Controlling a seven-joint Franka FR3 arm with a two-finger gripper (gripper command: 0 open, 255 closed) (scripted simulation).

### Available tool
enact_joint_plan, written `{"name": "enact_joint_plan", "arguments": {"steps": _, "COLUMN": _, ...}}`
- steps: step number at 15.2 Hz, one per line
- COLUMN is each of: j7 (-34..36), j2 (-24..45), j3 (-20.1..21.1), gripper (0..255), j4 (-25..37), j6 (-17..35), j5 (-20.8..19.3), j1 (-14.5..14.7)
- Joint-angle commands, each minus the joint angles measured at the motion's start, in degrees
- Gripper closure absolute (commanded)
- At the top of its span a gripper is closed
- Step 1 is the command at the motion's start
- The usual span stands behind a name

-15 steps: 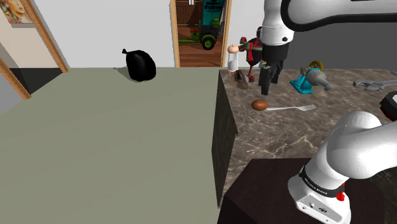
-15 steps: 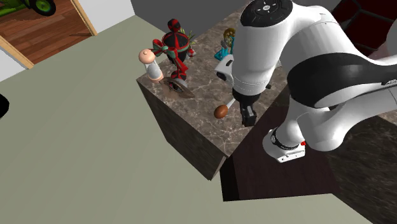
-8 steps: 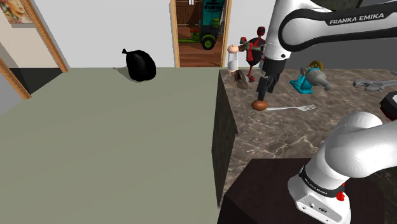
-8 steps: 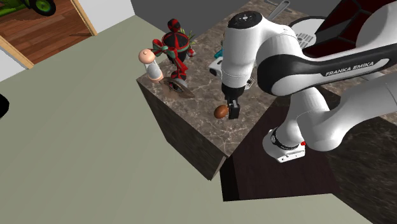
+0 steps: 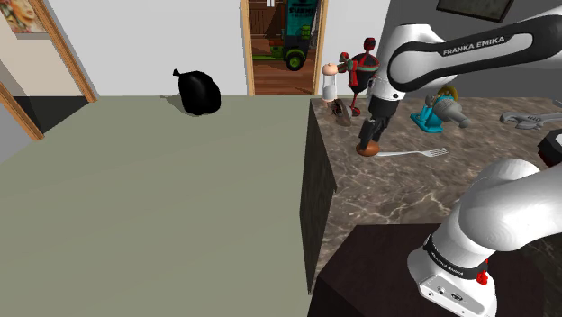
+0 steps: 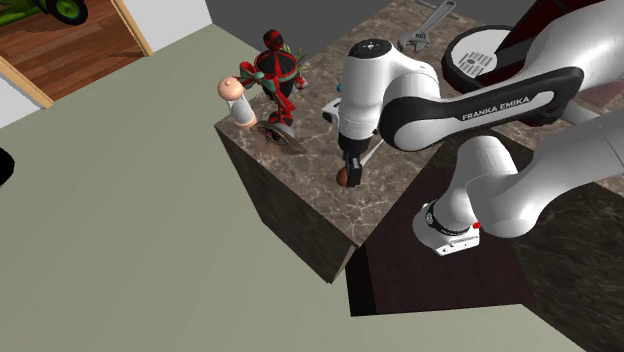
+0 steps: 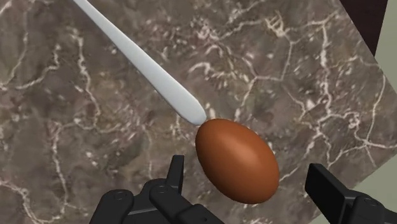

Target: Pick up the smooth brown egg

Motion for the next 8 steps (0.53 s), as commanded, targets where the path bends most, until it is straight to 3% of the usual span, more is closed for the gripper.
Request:
{"name": "enact_joint_plan", "arguments": {"steps": 1, "j7": -0.2, "j2": 0.6, "j3": -0.2, "gripper": 0, "j4": -1.2, "j6": 1.8, "j5": 0.0, "j1": 0.0}}
{"name": "enact_joint_plan", "arguments": {"steps": 5, "j7": -0.5, "j2": 1.5, "j3": -0.5, "gripper": 0, "j4": -2.6, "j6": 4.2, "j5": -0.1, "j1": 0.0}}
{"name": "enact_joint_plan", "arguments": {"steps": 6, "j7": -0.5, "j2": 1.5, "j3": -0.5, "gripper": 255, "j4": -2.6, "j6": 4.2, "j5": -0.1, "j1": 0.0}}
{"name": "enact_joint_plan", "arguments": {"steps": 8, "j7": -0.5, "j2": 1.5, "j3": -0.5, "gripper": 255, "j4": -2.6, "j6": 4.1, "j5": -0.1, "j1": 0.0}}
